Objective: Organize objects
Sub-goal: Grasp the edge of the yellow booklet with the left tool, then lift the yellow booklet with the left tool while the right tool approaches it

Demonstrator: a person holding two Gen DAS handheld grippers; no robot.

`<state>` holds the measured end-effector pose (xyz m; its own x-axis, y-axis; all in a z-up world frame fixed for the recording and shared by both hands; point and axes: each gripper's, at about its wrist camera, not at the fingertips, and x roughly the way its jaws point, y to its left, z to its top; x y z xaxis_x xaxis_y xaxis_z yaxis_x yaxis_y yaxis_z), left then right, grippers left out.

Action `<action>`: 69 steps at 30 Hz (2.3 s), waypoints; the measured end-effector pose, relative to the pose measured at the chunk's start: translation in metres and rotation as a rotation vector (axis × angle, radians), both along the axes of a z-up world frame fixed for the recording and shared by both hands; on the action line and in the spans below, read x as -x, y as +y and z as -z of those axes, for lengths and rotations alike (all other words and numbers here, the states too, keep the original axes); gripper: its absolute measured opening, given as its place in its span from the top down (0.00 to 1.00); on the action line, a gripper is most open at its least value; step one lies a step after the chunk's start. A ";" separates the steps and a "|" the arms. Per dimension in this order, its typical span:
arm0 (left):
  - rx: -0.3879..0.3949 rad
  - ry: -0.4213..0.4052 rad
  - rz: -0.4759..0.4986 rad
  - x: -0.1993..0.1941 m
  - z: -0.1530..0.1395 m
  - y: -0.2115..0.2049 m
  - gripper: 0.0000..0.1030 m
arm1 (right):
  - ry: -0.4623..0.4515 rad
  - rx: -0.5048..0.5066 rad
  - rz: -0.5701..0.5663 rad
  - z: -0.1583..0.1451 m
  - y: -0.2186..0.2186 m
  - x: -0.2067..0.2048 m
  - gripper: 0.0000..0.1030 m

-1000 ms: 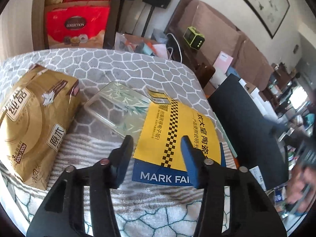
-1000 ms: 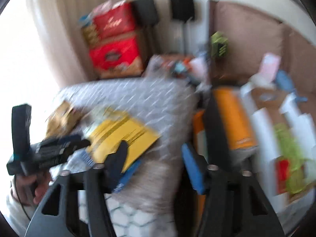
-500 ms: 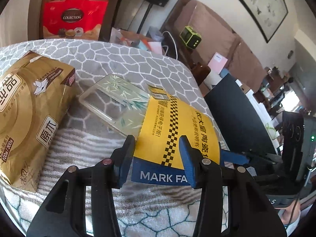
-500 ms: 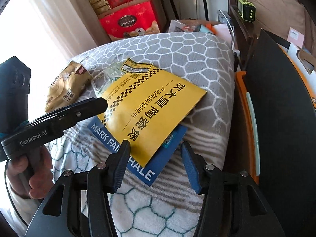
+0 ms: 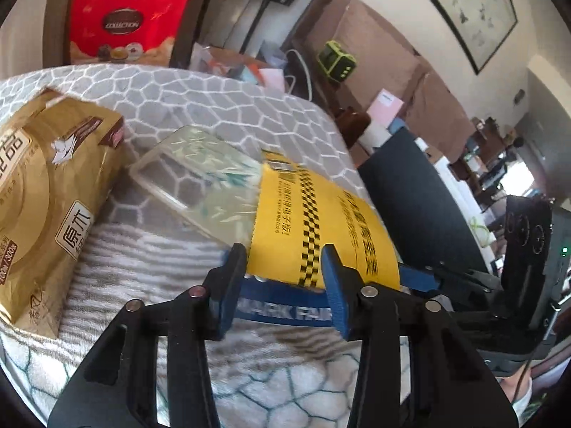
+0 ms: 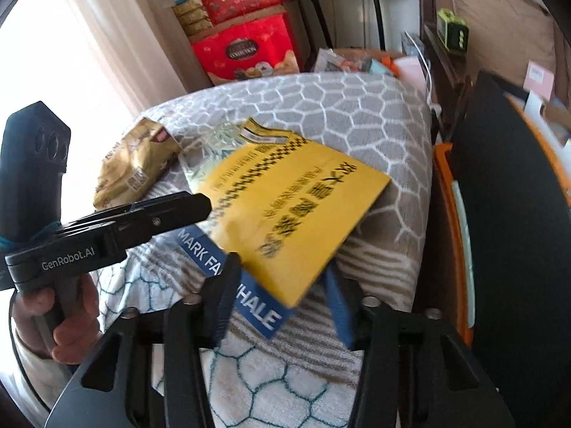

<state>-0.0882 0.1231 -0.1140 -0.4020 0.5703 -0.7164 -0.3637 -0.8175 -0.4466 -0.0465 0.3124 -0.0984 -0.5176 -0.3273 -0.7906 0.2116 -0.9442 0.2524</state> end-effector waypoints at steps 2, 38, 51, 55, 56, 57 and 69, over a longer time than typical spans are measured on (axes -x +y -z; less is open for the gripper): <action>0.034 0.027 0.008 -0.007 -0.008 0.003 0.63 | 0.014 0.007 0.000 -0.004 0.000 -0.004 0.58; -0.021 -0.119 0.091 -0.110 -0.004 -0.001 0.56 | -0.039 0.355 0.258 0.015 0.035 -0.128 0.69; -0.319 -0.288 0.062 -0.093 0.019 -0.027 0.51 | -0.101 0.547 0.242 0.039 0.041 -0.123 0.98; -0.379 -0.273 0.115 -0.100 0.012 -0.018 0.51 | -0.101 0.557 0.246 0.039 0.037 -0.118 0.98; -0.393 -0.258 0.120 -0.101 0.009 -0.016 0.51 | -0.103 0.563 0.246 0.040 0.037 -0.117 0.98; -0.403 -0.235 0.126 -0.103 0.006 -0.015 0.51 | -0.104 0.566 0.244 0.040 0.037 -0.116 0.98; -0.289 -0.236 0.050 -0.087 0.032 -0.001 0.46 | -0.122 0.683 0.239 0.054 0.043 -0.116 1.00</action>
